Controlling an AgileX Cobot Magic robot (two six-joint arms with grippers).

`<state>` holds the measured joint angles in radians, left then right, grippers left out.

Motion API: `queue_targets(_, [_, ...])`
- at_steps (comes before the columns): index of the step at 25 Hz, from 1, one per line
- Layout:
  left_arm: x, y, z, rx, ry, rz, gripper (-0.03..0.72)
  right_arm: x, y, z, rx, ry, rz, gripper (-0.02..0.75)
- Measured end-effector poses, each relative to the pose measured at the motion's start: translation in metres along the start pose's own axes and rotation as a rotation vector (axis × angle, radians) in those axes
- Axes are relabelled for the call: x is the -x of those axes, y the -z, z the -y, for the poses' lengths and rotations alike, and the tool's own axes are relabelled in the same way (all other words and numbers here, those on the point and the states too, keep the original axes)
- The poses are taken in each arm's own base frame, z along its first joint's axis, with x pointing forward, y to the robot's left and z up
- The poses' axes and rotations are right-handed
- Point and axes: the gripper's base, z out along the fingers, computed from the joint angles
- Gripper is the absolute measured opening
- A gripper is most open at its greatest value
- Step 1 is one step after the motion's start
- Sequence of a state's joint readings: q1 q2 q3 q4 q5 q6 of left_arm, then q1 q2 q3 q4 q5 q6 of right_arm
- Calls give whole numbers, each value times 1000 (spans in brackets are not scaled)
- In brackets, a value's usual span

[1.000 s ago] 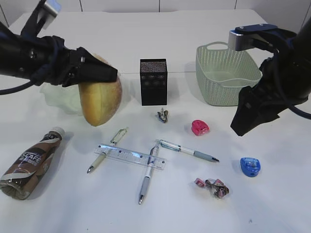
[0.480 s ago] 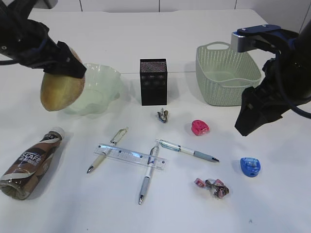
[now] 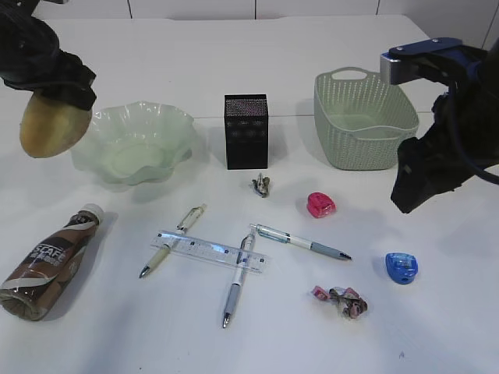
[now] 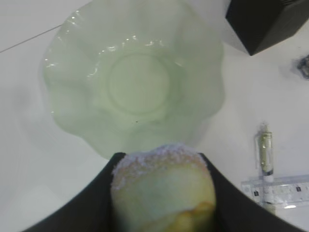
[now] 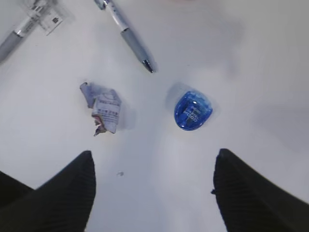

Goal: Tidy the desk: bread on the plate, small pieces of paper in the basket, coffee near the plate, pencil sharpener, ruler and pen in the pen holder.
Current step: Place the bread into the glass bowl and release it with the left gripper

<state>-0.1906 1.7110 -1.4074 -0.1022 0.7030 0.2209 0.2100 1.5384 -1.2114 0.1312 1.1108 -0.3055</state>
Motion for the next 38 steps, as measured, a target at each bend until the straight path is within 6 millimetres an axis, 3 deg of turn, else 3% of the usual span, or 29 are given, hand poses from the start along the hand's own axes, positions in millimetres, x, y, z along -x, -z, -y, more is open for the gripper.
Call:
queue_targets(9, [16,-17,-17,142,109,-14,274,0,1,11,-121,-129,9,587])
queue_targets(15, [33,-36,-20,141,116,74,274,1,1,11,-122,-198,19,587])
queue_targets(23, [42,-66,-19,110,143,207,274,2,1,12,-124,-207,36,587])
queue_targets(38, [22,-142,-19,80,188,189,275,2,1,12,-124,-230,42,587])
